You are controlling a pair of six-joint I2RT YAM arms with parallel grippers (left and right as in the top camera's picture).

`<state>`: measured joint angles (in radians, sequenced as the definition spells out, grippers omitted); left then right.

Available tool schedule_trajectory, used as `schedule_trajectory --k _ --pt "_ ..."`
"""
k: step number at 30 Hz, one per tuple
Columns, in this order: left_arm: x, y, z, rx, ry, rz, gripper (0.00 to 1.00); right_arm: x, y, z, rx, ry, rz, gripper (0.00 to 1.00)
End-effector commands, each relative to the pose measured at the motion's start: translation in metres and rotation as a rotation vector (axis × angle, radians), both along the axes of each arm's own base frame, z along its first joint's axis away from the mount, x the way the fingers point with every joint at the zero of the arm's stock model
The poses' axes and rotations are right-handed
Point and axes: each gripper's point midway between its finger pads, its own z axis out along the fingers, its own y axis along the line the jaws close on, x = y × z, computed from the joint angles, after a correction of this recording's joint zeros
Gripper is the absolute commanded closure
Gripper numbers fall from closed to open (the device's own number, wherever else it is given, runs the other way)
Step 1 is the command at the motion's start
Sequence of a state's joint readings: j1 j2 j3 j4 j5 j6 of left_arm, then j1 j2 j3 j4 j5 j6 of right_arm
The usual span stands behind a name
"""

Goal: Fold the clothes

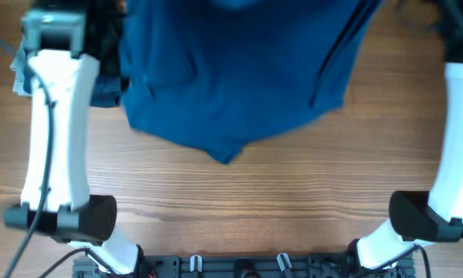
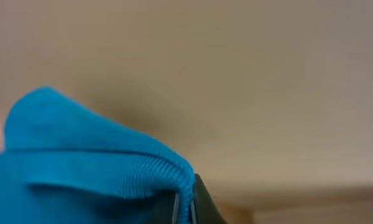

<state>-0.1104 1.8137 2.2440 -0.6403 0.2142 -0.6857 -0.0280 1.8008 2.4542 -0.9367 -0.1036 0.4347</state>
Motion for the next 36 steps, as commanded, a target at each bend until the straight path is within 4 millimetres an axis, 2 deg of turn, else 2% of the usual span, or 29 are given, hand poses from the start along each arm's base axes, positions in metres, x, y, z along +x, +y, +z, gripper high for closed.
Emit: schedule_trajectory --k 1,4,8,9,10,11,12,13,14,16,18,20,23,25,26,28,29,31,33,34,36 --pt "-0.080 0.021 0.106 0.106 -0.218 0.043 0.96 -0.044 -0.023 0.056 -0.053 -0.125 0.019 0.96" --pt "-0.089 0.022 0.063 0.135 -0.037 0.029 0.96 -0.045 -0.028 0.019 -0.039 0.013 0.025 0.96" --pt "-0.086 0.030 -0.062 0.228 0.422 0.033 0.96 -0.044 -0.030 -0.073 -0.021 0.351 0.039 0.95" --pt "-0.087 0.030 -0.088 0.233 0.519 0.027 0.96 -0.046 -0.030 -0.093 -0.010 0.423 0.041 0.96" --pt "-0.089 0.030 -0.131 0.231 0.686 0.028 0.96 -0.048 -0.032 -0.118 0.006 0.521 0.025 0.96" --pt "-0.090 0.030 -0.147 0.227 0.752 0.031 0.96 -0.050 -0.035 -0.132 0.017 0.576 -0.001 0.96" --pt "-0.091 0.030 -0.174 0.229 0.848 0.030 0.96 -0.054 -0.041 -0.145 0.009 0.628 -0.032 0.96" --pt "-0.089 0.030 -0.188 0.235 0.897 0.026 0.96 -0.055 -0.044 -0.150 0.004 0.649 -0.050 0.96" --pt "-0.087 0.028 -0.199 0.232 0.930 0.015 0.96 -0.055 -0.047 -0.150 0.006 0.651 -0.069 0.96" --pt "-0.086 0.022 -0.204 0.210 0.948 -0.014 0.96 -0.055 -0.047 -0.146 0.005 0.638 -0.069 0.96" --pt "-0.084 0.021 -0.201 0.208 0.930 -0.013 0.96 -0.052 -0.047 -0.142 0.005 0.615 -0.070 0.96" --pt "-0.071 0.021 -0.192 0.202 0.862 -0.008 0.96 -0.044 -0.048 -0.137 0.016 0.579 -0.082 0.96" --pt "-0.029 0.017 -0.168 0.190 0.662 0.004 0.96 -0.016 -0.052 -0.125 0.029 0.477 -0.098 0.96" --pt "0.009 0.014 -0.140 0.169 0.475 0.016 0.96 0.012 -0.055 -0.118 0.038 0.389 -0.103 0.96" --pt "0.033 0.011 -0.114 0.152 0.332 0.025 0.96 0.033 -0.056 -0.111 0.047 0.317 -0.096 0.96" --pt "0.053 0.009 -0.072 0.131 0.142 0.035 0.96 0.050 -0.056 -0.090 0.053 0.210 -0.071 0.96" --pt "0.055 0.010 -0.041 0.117 0.043 0.044 0.96 0.052 -0.060 -0.070 0.052 0.140 -0.066 0.95" --pt "0.044 0.017 0.011 0.101 -0.090 0.061 0.96 0.043 -0.070 -0.033 0.042 0.040 -0.085 0.93" --pt "0.016 0.028 0.063 0.092 -0.191 0.082 0.96 0.019 -0.085 0.009 0.025 -0.050 -0.121 0.92" --pt "-0.001 0.033 0.082 0.091 -0.218 0.090 0.96 0.006 -0.090 0.023 0.023 -0.072 -0.136 0.93" --pt "-0.030 0.037 0.100 0.106 -0.228 0.094 0.96 -0.014 -0.093 0.037 0.015 -0.087 -0.155 0.96"
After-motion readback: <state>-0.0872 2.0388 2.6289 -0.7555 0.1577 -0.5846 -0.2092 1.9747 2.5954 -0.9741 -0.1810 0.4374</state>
